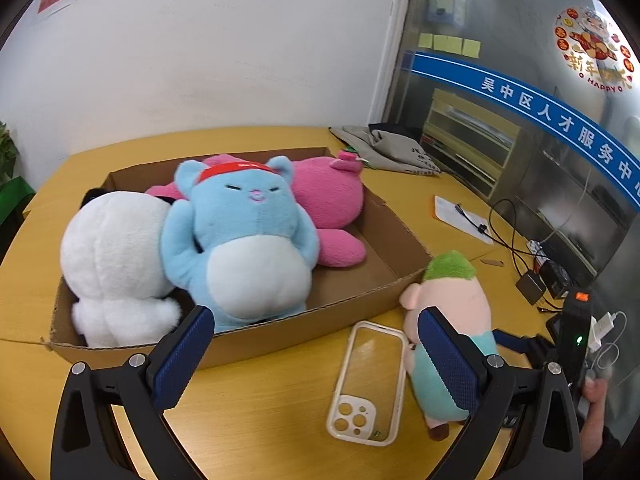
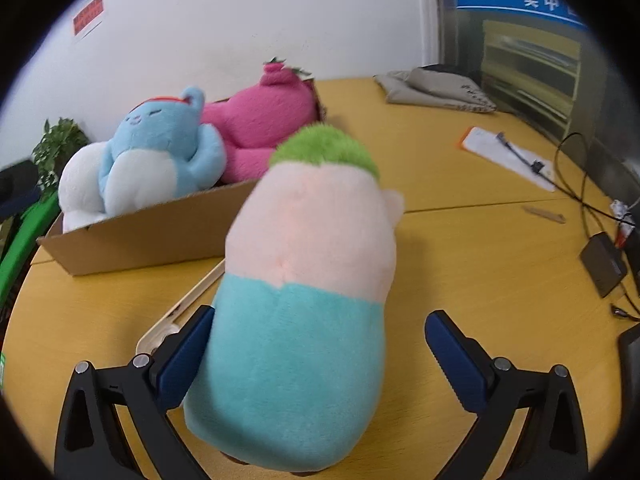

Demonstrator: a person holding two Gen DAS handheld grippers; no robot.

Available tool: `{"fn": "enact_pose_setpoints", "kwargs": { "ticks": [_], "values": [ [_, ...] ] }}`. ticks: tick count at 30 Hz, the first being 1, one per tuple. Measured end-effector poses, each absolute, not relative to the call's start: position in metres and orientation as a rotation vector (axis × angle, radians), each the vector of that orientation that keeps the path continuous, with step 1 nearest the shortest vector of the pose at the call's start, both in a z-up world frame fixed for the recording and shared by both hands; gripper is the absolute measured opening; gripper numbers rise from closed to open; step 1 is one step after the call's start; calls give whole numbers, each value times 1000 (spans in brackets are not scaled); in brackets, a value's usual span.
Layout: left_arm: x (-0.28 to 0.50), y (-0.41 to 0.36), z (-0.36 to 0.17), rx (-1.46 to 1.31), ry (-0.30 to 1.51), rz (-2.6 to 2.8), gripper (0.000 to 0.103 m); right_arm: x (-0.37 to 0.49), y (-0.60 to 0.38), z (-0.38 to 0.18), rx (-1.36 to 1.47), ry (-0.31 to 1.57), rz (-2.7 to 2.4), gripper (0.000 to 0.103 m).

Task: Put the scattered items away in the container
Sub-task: 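Move both tools toward the green-haired pink-and-teal plush, then close both grippers on the green-haired plush's body, then lift the green-haired plush with both grippers and carry it over the box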

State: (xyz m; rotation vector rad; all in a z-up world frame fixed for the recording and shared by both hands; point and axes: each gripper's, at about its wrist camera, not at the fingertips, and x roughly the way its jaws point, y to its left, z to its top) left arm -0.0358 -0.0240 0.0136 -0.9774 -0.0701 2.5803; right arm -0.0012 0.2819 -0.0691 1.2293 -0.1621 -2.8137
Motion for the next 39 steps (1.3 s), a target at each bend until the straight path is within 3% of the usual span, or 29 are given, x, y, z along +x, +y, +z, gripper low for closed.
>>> {"fn": "enact_pose_setpoints", "kwargs": {
  "ticks": [3, 12, 14, 17, 19, 23, 27, 32, 39],
  "values": [
    [-40, -12, 11, -989, -70, 2530, 103, 6, 275, -80, 1215, -182, -2724, 88],
    [-72, 63, -10, -1017, -14, 2271, 102, 39, 280, -81, 1106, -140, -2674, 82],
    [-80, 82, -26, -1082, -19, 2193, 98, 44, 285, -83, 1091, -164, -2658, 82],
    [-77, 101, -45, -1129, -54, 2055, 82, 50, 294, -85, 1073, -221, -2631, 82],
    [-75, 106, -48, -1128, -82, 1981, 67, 55, 299, -85, 1058, -246, -2615, 82],
    [-71, 109, -44, -1131, -61, 1955, 62, 60, 301, -84, 1018, -277, -2600, 79],
    [-68, 103, -24, -1100, -55, 1963, 58, 62, 295, -76, 964, -261, -2586, 76],
    [-76, 97, 41, -917, 5, 2055, 58, 48, 292, -28, 815, -244, -2598, 76],
    [-164, 76, 100, -752, 42, 2211, 59, -40, 273, 43, 595, -65, -2631, 76]
  ]
}}
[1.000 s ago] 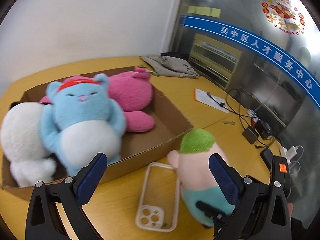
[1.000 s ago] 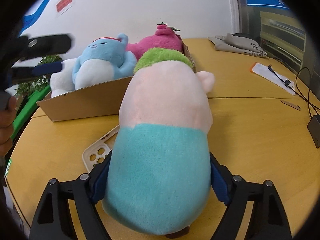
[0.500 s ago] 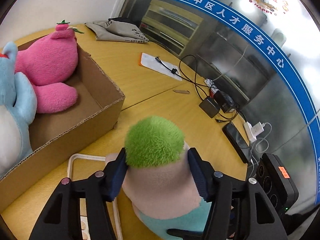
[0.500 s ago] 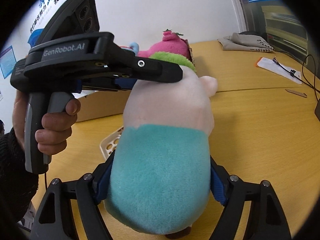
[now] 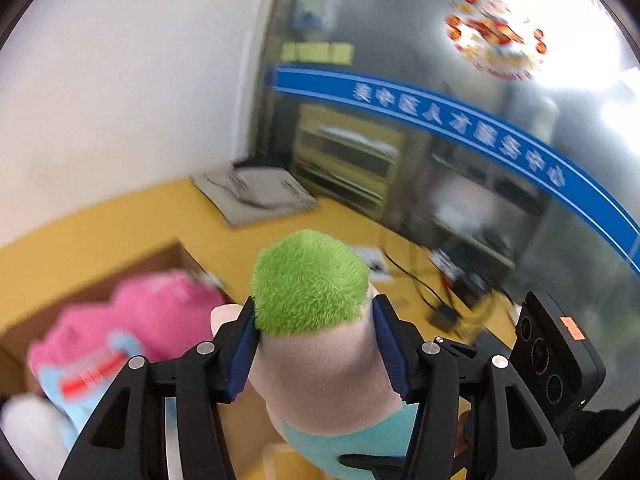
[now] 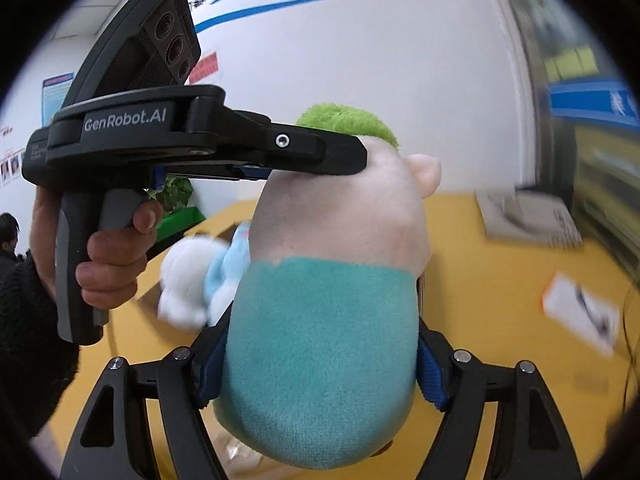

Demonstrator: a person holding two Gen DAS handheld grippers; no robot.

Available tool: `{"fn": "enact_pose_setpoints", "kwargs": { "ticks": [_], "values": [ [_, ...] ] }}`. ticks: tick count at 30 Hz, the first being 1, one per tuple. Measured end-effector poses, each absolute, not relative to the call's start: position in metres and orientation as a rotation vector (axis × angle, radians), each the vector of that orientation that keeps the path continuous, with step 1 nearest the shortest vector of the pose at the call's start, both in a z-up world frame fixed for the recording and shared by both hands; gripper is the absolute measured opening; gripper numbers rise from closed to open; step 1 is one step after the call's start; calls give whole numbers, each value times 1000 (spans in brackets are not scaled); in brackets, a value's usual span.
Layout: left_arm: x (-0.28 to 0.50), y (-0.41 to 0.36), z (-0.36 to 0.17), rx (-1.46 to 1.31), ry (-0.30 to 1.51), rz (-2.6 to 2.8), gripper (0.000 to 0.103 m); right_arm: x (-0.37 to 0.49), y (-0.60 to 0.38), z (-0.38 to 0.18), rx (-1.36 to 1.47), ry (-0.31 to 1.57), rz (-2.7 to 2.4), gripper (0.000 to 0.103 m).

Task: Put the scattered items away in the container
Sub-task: 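Lift the green-haired plush with both grippers and carry it over the box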

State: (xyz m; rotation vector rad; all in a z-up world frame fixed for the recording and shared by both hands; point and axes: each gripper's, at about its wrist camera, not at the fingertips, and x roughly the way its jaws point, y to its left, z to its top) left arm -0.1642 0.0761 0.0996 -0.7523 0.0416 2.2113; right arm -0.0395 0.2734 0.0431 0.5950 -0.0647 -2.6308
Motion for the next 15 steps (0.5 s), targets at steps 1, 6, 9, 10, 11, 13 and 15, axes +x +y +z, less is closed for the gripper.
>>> {"fn": "enact_pose_setpoints", "kwargs": {
  "ticks": [1, 6, 9, 10, 11, 13, 15],
  "values": [
    [-184, 74, 94, -777, 32, 2230, 59, -56, 271, 44, 585, -60, -2626, 76],
    [-246, 74, 34, -975, -1, 2215, 59, -127, 257, 3, 695, -31, -2603, 76],
    [-261, 77, -8, -1067, -14, 2186, 60, -137, 257, -27, 859, -35, -2570, 76],
    [-261, 78, -16, -1073, -34, 2174, 60, -139, 259, -33, 905, -56, -2557, 76],
    [-259, 78, -21, -1080, -59, 2155, 60, -140, 263, -35, 934, -90, -2543, 76],
    [-259, 81, -26, -1095, -77, 2124, 61, -140, 267, -38, 994, -131, -2515, 77],
    [-257, 89, -29, -1107, -49, 2106, 61, -138, 267, -35, 1054, -105, -2499, 80]
  ]
}}
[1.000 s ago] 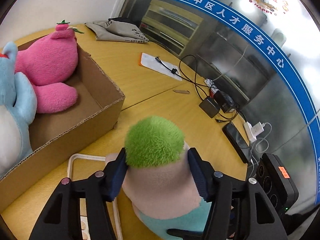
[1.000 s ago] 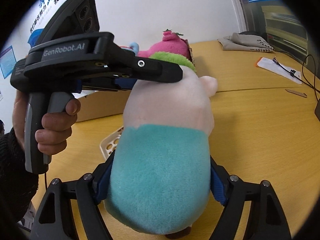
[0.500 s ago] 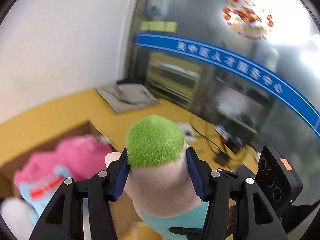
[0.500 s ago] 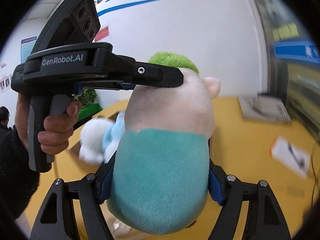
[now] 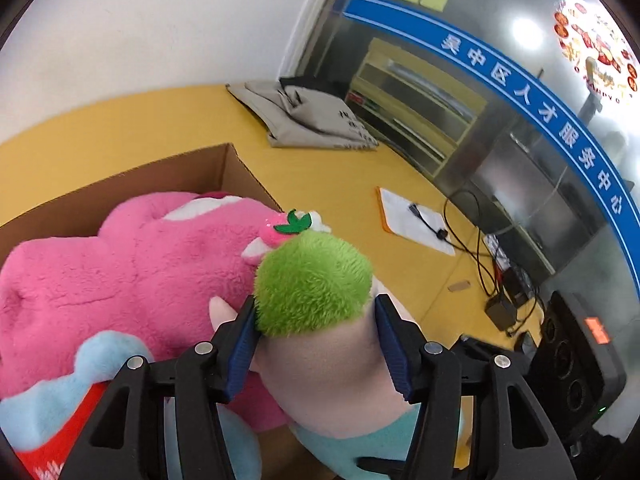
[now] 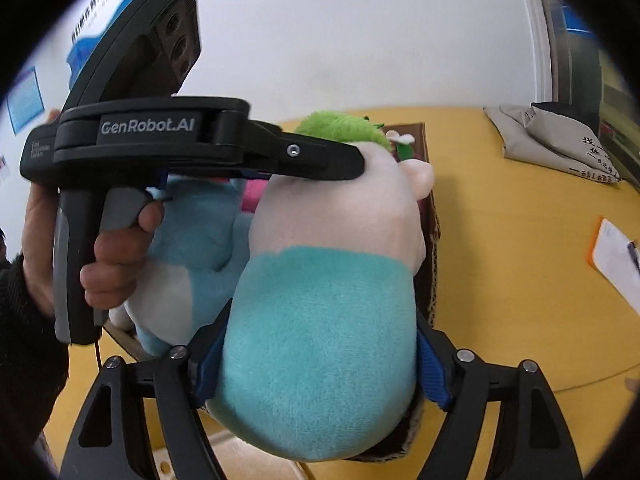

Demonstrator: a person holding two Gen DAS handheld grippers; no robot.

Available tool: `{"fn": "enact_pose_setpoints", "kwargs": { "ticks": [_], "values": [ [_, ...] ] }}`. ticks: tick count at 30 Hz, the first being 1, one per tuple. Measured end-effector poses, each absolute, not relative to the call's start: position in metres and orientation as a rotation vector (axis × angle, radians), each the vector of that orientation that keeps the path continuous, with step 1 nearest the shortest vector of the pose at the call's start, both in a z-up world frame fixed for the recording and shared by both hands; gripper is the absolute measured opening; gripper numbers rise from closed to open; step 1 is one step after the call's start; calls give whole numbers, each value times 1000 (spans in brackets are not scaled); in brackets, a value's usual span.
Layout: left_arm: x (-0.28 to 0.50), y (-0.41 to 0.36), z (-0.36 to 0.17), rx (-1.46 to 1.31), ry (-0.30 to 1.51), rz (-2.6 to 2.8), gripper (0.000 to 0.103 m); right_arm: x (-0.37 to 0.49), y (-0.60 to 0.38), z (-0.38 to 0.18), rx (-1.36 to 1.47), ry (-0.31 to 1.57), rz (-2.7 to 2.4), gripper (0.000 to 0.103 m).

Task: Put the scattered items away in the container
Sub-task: 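Lift the green-haired plush with both grippers and carry it over the box, then lower the green-haired plush into the box and open both grippers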

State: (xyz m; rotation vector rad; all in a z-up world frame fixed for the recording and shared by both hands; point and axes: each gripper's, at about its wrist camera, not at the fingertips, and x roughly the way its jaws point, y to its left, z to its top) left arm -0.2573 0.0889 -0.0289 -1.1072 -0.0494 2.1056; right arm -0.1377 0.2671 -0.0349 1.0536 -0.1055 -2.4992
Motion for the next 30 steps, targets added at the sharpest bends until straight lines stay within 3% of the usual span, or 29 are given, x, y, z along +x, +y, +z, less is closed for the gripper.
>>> {"fn": "enact_pose_setpoints", "kwargs": {
  "ticks": [6, 7, 9, 10, 17, 19, 20, 22, 24, 30],
  "values": [
    [-264, 100, -40, -1154, -35, 2106, 61, -111, 270, -5, 979, -9, -2536, 80],
    [-263, 103, -41, -1156, -14, 2115, 62, -108, 269, -1, 959, -13, -2547, 77],
    [-263, 108, -44, -1167, 28, 2133, 64, -110, 265, -5, 983, -11, -2550, 58],
    [-264, 111, -49, -1184, 55, 2139, 66, -114, 262, -13, 1028, 19, -2549, 54],
    [-259, 113, -47, -1205, 32, 2185, 72, -117, 264, -36, 1071, 13, -2590, 53],
    [-246, 101, -33, -1177, -11, 2228, 73, -117, 264, -33, 1084, 10, -2597, 56],
    [-237, 92, -22, -1154, -37, 2256, 74, -111, 262, -26, 1082, 2, -2609, 63],
    [-211, 66, 3, -1098, -82, 2311, 88, -102, 259, -15, 1069, 10, -2641, 77],
    [-178, 35, 23, -1017, -100, 2392, 102, -76, 250, 4, 976, 40, -2703, 80],
    [-82, -46, 33, -1002, -75, 2556, 103, -30, 234, 31, 851, 46, -2786, 85]
  ]
}}
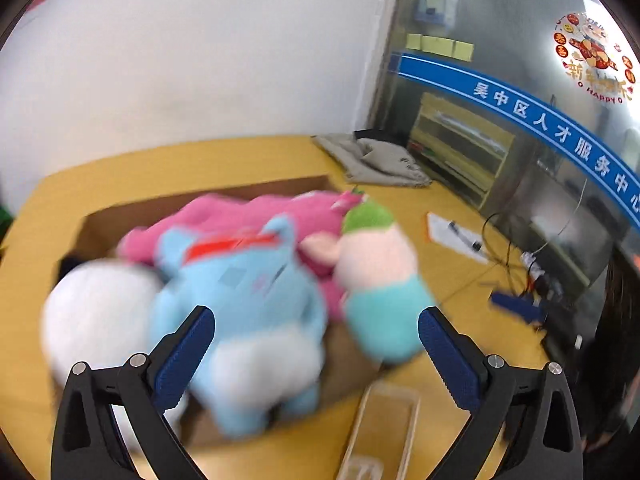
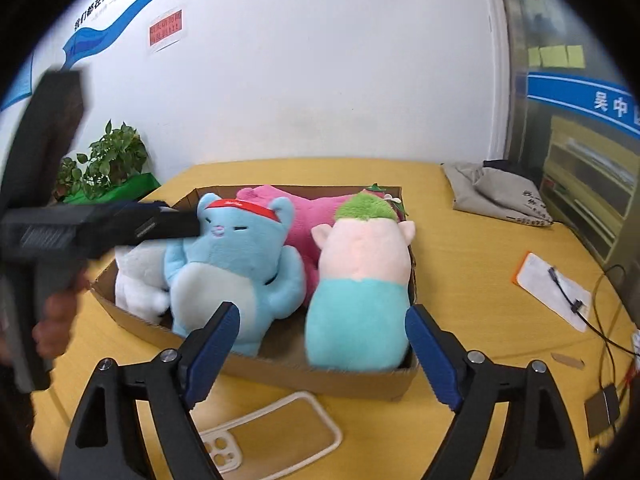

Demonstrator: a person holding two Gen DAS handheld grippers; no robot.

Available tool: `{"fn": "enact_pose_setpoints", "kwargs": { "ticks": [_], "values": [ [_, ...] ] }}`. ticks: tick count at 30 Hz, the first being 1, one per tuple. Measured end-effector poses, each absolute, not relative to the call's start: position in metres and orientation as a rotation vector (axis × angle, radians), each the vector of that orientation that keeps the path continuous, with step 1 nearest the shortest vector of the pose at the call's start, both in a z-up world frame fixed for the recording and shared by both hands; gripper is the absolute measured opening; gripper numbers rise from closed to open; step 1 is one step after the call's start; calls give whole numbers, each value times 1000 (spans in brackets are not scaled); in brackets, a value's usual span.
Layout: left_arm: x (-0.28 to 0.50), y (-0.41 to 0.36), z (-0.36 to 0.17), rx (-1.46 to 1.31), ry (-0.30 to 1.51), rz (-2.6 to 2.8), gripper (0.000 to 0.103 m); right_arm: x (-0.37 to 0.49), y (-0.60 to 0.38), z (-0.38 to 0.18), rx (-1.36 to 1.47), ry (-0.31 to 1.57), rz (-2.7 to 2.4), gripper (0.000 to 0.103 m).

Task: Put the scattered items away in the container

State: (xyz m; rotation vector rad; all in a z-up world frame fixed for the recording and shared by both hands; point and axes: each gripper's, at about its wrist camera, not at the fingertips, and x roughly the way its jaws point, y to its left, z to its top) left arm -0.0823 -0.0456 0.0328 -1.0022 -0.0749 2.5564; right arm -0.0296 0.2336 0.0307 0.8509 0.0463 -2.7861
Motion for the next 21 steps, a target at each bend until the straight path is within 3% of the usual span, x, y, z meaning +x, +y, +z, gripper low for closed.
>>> {"fn": "enact_pose_setpoints", "kwargs": {
  "ticks": [5, 21],
  "values": [
    [-33, -81, 23, -1017, -230, 2632, 103, -18, 223, 37, 817, 76, -2880, 85],
    [4, -79, 13, -999, -237, 2636, 103, 6, 210, 30, 891, 121, -2898, 85]
  ]
}}
